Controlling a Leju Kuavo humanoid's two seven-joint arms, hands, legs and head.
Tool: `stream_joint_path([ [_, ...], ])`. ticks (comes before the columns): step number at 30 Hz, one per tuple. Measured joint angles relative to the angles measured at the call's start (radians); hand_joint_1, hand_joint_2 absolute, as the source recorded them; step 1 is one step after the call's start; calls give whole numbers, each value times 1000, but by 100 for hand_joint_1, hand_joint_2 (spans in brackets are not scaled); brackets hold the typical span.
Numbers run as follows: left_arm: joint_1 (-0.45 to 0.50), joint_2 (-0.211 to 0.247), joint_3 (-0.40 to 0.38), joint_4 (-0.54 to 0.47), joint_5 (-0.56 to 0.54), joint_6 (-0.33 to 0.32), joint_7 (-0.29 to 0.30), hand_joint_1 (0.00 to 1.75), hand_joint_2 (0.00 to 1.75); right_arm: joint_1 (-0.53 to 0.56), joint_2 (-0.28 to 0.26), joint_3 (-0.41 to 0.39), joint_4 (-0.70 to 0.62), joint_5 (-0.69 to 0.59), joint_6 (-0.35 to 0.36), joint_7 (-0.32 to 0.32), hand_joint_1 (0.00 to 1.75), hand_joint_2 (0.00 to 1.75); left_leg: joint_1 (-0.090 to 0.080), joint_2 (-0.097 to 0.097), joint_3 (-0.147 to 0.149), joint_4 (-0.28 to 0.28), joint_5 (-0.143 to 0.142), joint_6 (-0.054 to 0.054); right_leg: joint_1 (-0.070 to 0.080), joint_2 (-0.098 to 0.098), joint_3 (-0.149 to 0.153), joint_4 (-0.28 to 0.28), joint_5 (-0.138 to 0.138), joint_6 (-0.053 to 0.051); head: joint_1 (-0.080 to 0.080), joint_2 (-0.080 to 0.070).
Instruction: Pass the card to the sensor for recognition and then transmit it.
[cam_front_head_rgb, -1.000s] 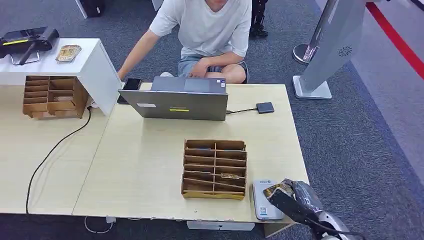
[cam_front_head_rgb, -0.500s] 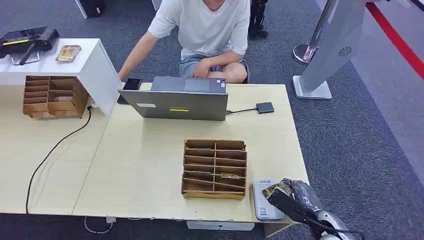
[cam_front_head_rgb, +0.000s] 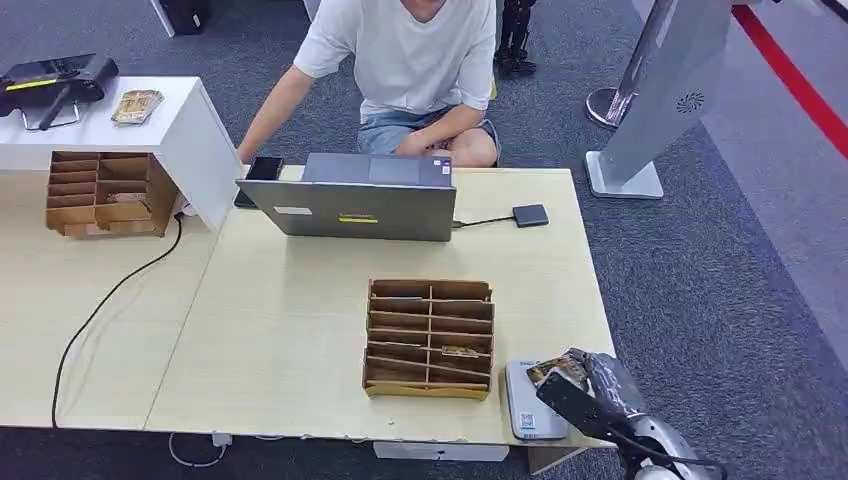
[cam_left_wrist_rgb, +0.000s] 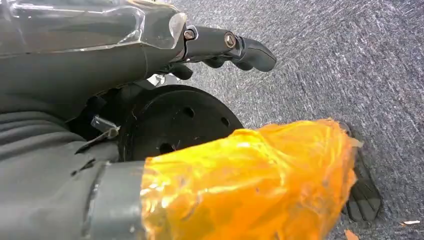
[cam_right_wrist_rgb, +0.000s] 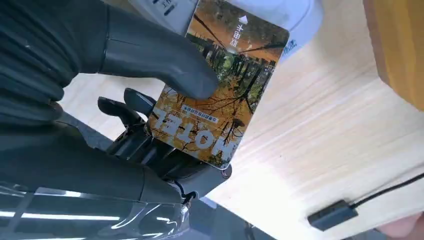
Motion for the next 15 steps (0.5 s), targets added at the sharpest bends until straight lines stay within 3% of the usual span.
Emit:
stream_joint_path([
  [15,-3,-1,0,4,0,0,1,0,0,-6,80,-26,9,79,-132,-30,175,175,0,0,0,0,0,0,0,0,0,0,0,0,0,0],
])
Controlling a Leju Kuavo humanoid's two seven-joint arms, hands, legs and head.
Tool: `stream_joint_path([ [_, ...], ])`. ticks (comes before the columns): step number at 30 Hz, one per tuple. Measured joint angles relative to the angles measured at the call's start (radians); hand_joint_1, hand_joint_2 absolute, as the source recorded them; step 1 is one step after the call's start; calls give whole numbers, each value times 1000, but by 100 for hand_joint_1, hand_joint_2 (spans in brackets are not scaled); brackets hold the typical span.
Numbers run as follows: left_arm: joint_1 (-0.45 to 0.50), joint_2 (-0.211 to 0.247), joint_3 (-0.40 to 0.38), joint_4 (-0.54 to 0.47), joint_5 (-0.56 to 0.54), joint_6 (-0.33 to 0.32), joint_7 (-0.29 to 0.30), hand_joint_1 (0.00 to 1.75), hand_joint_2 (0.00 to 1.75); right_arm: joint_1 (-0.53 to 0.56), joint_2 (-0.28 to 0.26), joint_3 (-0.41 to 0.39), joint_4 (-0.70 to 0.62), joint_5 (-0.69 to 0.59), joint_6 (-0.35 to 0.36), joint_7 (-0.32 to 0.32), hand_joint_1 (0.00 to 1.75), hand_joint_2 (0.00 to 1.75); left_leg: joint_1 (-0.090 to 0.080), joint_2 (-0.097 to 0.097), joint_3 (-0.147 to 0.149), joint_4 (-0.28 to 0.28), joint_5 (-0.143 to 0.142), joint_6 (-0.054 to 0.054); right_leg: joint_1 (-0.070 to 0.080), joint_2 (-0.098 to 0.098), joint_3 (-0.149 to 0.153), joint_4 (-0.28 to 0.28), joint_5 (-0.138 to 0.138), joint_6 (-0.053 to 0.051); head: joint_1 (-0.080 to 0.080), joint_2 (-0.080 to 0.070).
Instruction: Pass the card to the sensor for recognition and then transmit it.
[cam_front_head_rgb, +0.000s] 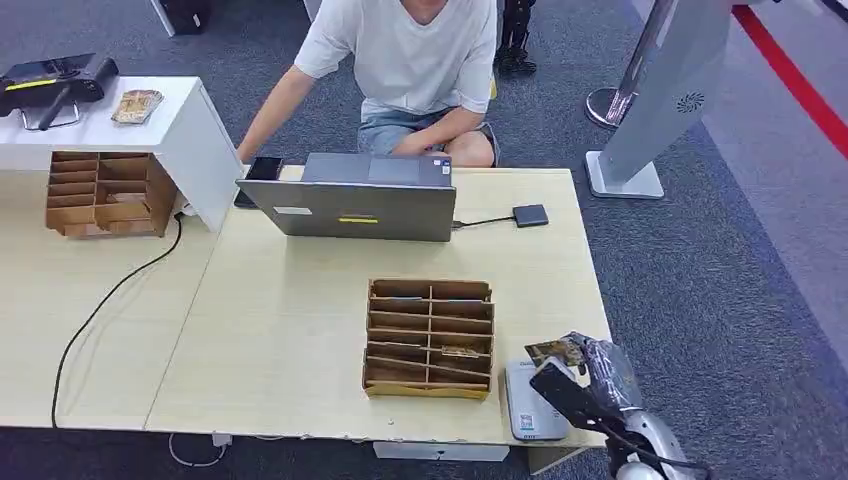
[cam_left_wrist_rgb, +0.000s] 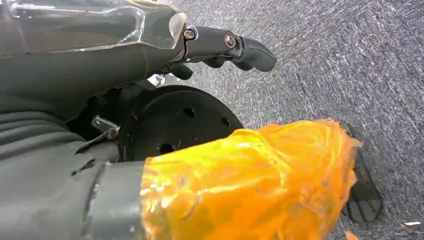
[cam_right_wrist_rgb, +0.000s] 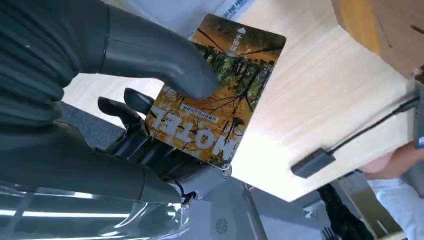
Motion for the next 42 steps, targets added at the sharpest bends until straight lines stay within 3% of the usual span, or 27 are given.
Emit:
stream_joint_path([
  [15,0,0,0,0,0,0,0,0,0,0,24,-4,0,3,-5,-3,175,175,0,0,0,0,0,0,0,0,0,0,0,0,0,0],
  [22,0,0,0,0,0,0,0,0,0,0,62,-21,-25,84,-128,-53,175,175,0,0,0,0,0,0,0,0,0,0,0,0,0,0],
  [30,0,-1,0,0,0,0,-9,0,0,2,140,-35,-110,213,-308,-132,175,175,0,0,0,0,0,0,0,0,0,0,0,0,0,0],
  [42,0,-5,0,0,0,0,-40,0,0,34,185,-64,-202,280,-383,-152,175,175,0,0,0,0,0,0,0,0,0,0,0,0,0,0],
])
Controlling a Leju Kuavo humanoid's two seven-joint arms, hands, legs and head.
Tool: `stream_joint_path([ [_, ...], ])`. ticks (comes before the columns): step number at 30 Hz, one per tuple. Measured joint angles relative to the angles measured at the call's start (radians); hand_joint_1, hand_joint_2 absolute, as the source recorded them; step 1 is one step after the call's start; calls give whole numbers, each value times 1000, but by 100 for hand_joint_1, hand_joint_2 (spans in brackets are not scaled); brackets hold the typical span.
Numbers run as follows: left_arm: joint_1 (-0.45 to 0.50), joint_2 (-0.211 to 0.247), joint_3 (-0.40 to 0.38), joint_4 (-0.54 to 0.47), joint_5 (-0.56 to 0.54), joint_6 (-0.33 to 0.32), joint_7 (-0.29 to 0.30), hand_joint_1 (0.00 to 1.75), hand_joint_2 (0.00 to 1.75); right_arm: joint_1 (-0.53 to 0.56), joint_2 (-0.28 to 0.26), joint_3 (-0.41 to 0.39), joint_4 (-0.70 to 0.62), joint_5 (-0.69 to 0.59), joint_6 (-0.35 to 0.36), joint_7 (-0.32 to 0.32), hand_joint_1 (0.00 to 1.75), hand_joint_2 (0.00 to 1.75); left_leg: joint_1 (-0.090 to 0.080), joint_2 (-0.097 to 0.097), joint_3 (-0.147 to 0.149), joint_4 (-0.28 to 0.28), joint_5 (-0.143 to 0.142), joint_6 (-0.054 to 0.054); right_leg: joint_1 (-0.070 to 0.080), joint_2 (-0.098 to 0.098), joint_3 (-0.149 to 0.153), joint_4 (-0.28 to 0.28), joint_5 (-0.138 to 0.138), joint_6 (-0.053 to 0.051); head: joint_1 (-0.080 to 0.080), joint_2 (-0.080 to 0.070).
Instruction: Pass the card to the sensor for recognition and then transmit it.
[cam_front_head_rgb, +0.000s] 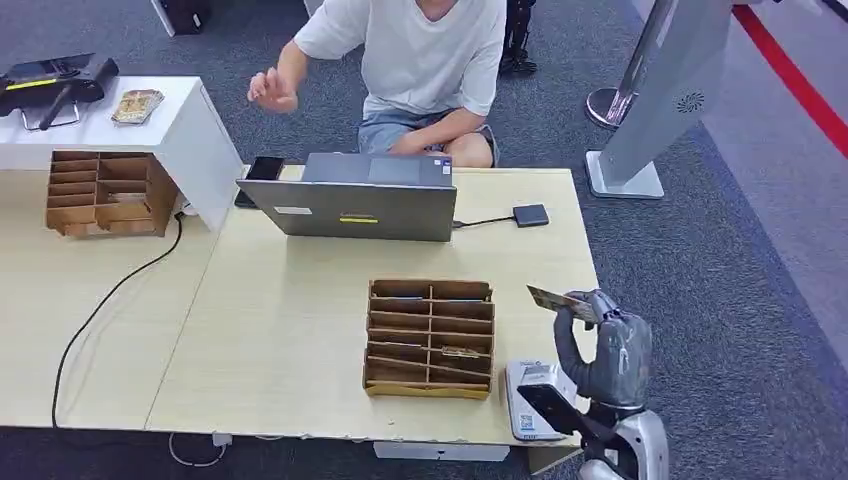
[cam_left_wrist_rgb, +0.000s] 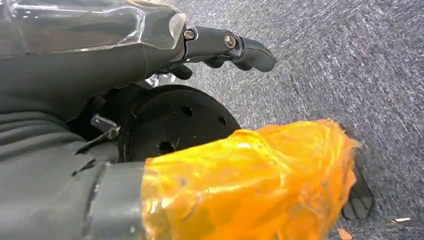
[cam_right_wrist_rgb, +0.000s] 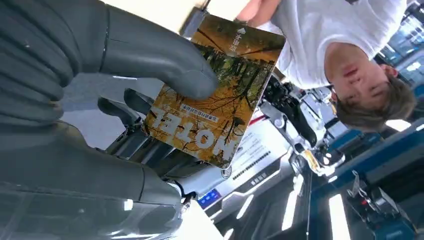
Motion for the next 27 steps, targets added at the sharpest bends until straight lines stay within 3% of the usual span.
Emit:
stream_joint_path([
  [9,0,-1,0,0,0,0,-6,0,0,-23,17,-1,-24,88,-10,3,175,175,0,0,0,0,0,0,0,0,0,0,0,0,0,0],
  [16,0,-2,0,0,0,0,-13,0,0,-136,21,42,32,137,24,74,175,175,0,0,0,0,1,0,0,0,0,1,1,0,0,0],
  [27,0,0,0,0,0,0,-11,0,0,-275,49,104,134,137,41,113,175,175,0,0,0,0,2,0,0,0,0,1,1,-1,0,0],
])
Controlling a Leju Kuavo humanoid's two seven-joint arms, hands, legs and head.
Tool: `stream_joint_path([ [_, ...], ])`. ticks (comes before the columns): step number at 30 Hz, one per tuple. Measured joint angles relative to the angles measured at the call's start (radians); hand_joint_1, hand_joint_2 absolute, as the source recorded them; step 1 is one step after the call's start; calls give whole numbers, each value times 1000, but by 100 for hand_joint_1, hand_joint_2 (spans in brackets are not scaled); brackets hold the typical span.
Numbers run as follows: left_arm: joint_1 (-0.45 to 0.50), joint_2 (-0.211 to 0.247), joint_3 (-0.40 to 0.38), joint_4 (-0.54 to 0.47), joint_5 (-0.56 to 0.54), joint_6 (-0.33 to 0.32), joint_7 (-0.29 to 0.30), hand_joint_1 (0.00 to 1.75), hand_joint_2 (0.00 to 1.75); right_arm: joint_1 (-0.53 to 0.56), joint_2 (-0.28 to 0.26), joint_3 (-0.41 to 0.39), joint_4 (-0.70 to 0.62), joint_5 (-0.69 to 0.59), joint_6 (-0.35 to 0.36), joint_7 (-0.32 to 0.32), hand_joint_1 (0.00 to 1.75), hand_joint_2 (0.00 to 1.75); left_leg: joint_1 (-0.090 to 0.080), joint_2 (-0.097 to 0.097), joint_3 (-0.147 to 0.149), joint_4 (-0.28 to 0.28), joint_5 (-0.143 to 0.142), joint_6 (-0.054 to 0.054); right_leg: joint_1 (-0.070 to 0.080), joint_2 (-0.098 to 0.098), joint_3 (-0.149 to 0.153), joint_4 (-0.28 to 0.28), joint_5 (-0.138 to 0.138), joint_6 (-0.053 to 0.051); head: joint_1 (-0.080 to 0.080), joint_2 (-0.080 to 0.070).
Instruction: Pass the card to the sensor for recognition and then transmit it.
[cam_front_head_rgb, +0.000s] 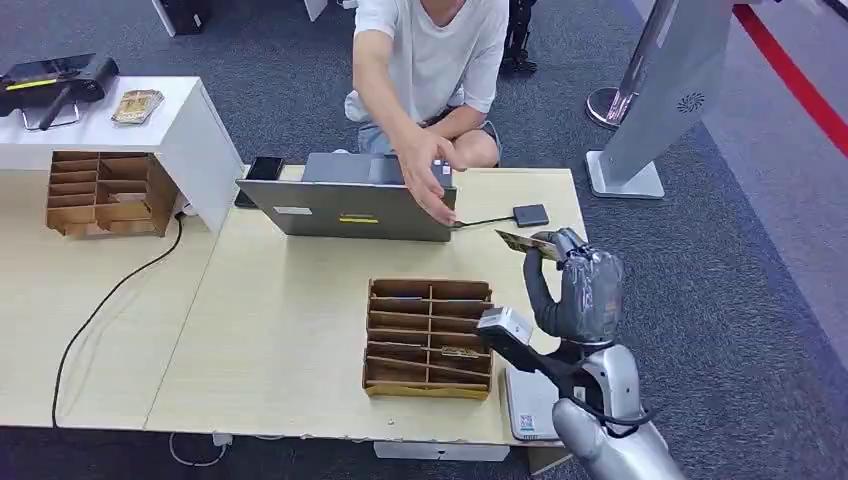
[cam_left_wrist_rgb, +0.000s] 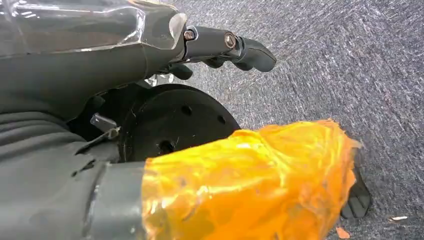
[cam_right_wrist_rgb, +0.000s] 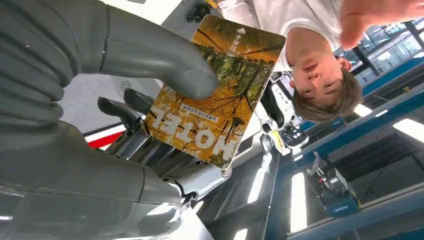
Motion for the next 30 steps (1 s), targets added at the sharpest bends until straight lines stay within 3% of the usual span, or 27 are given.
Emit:
stream_joint_path([
  [15,0,3,0,0,0,0,7,0,0,-161,49,103,119,27,88,53,175,175,0,0,0,0,0,0,0,0,0,1,0,0,0,0],
  [16,0,3,0,0,0,0,7,0,0,-170,53,112,129,24,93,56,157,175,0,0,0,0,0,0,0,0,0,1,0,0,0,0],
  [17,0,3,0,0,0,0,7,0,0,-176,58,118,137,20,98,56,9,175,0,0,0,0,0,0,0,-1,0,1,0,0,0,0],
  [18,0,3,0,0,0,0,7,0,0,-182,63,125,145,13,103,57,0,175,0,0,0,0,1,0,0,-1,0,1,0,0,0,0],
  [23,0,3,0,0,0,0,7,0,0,-206,79,153,179,-8,118,55,0,175,0,0,0,0,1,-1,0,0,0,1,0,0,0,0],
  [24,0,3,0,0,0,0,7,0,0,-209,81,158,184,-8,118,55,0,0,0,0,0,0,1,-1,0,0,0,1,0,0,0,0],
  [30,0,3,0,0,0,0,7,0,0,-218,85,174,200,-10,117,50,0,0,0,0,0,0,1,-1,0,0,0,1,0,0,0,0],
])
